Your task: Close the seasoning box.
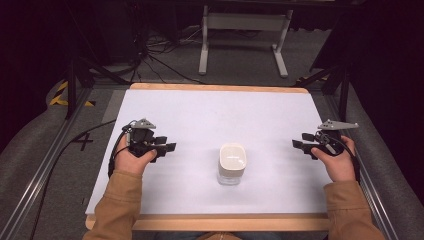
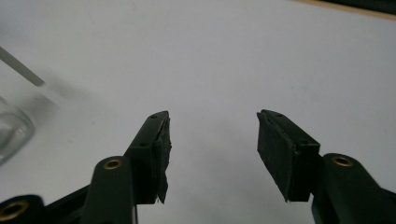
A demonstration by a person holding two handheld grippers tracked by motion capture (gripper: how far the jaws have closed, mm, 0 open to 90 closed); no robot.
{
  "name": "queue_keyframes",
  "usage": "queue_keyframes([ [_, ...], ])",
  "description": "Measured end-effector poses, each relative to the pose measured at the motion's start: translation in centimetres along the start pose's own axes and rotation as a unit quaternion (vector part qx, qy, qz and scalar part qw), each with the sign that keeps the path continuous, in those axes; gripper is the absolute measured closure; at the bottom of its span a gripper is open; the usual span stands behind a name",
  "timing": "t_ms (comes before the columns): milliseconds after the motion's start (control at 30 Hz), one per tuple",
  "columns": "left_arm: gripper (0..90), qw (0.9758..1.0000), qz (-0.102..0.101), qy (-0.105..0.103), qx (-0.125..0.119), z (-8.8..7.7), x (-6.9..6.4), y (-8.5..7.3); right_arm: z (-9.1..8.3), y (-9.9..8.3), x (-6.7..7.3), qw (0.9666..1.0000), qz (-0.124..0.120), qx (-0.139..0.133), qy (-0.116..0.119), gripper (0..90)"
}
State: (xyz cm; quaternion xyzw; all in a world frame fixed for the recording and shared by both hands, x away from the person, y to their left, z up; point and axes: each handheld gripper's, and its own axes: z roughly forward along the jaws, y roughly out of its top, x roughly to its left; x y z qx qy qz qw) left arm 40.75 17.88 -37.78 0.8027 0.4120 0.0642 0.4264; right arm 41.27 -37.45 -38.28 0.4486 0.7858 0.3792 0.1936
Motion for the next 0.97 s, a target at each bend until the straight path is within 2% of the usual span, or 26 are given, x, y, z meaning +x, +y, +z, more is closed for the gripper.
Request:
queue_keyframes([
  [67,50.8,1.0000,-0.006,0.003,0.001,0.2,0.4,-0.2,0.2,-0.2,-0.1,1.0000,0.001,0.004,-0.002,41.3],
  [133,50.4,0.9999,-0.011,0.009,0.005,0.3,0.8,-0.5,0.7,-0.7,-0.5,0.9994,0.017,0.029,-0.002,39.8],
  [267,49.7,0.9996,-0.018,0.020,0.011,0.8,1.5,-0.9,1.4,-1.4,-0.7,0.9988,0.006,0.048,-0.008,42.1],
  [400,49.0,0.9992,-0.016,0.030,0.021,1.2,2.0,-1.2,1.9,-1.8,-0.6,0.9987,-0.008,0.050,-0.007,41.7],
  [433,48.6,0.9990,-0.015,0.035,0.023,1.4,2.2,-1.4,2.2,-2.1,-0.4,0.9985,-0.021,0.051,-0.010,41.4],
  [600,48.0,0.9979,0.007,0.055,0.034,2.2,2.9,-2.0,3.2,-2.8,0.3,0.9974,-0.037,0.061,-0.009,41.7],
  [633,47.9,0.9975,0.014,0.059,0.037,2.4,3.0,-2.1,3.6,-3.0,0.5,0.9970,-0.047,0.060,-0.013,41.7],
  [867,47.1,0.9976,0.015,0.057,0.038,2.5,3.0,-2.2,4.1,-2.9,1.3,0.9964,-0.063,0.055,-0.009,41.3],
  [967,46.4,0.9981,0.012,0.052,0.031,2.4,2.9,-2.1,4.1,-2.8,1.4,0.9966,-0.064,0.052,-0.007,41.0],
])
